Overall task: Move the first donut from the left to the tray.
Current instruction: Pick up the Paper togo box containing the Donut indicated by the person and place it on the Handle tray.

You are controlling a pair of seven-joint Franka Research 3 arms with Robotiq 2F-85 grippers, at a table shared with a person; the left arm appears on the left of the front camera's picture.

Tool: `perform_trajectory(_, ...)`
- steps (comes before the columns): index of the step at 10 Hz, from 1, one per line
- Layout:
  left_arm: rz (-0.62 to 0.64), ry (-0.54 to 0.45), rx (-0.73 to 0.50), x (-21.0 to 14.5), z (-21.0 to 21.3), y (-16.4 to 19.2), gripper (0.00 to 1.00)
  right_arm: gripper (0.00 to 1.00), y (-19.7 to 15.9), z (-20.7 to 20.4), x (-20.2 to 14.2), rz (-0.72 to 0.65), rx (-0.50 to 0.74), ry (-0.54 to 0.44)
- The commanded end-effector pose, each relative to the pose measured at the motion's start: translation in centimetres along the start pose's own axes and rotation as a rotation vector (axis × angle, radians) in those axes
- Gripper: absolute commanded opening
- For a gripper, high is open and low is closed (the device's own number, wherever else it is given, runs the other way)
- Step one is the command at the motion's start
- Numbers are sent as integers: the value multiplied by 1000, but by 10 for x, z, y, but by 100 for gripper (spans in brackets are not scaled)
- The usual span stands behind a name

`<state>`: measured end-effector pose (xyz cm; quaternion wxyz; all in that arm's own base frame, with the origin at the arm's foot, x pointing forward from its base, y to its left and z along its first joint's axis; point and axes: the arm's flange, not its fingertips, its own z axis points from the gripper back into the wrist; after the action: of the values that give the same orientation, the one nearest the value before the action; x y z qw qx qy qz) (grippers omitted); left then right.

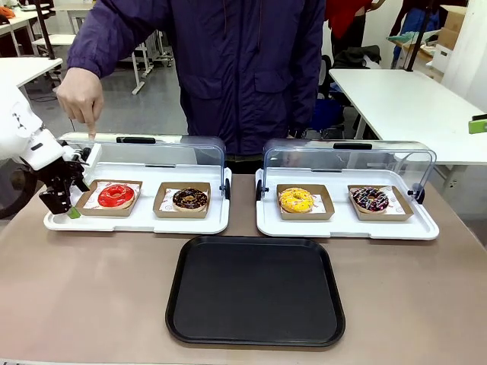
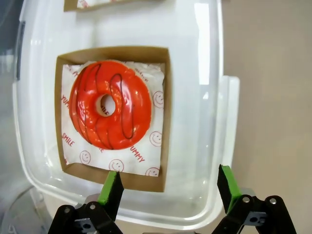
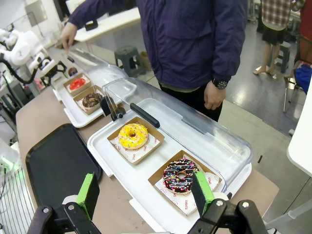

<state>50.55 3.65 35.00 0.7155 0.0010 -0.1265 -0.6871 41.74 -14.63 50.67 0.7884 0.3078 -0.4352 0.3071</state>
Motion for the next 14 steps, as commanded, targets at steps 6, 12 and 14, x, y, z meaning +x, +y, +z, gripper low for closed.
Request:
perform_trajectory(6, -30, 35, 6, -6, -26, 11, 100, 100, -1, -1, 2, 9, 4, -25)
perform_trajectory(12, -48, 40, 2, -9, -30, 16, 34, 100, -1, -1, 2, 9, 4, -25)
perform_trajectory(14, -54, 39, -11, -8, -28, 14, 0, 100, -1, -1, 2, 9, 4, -25)
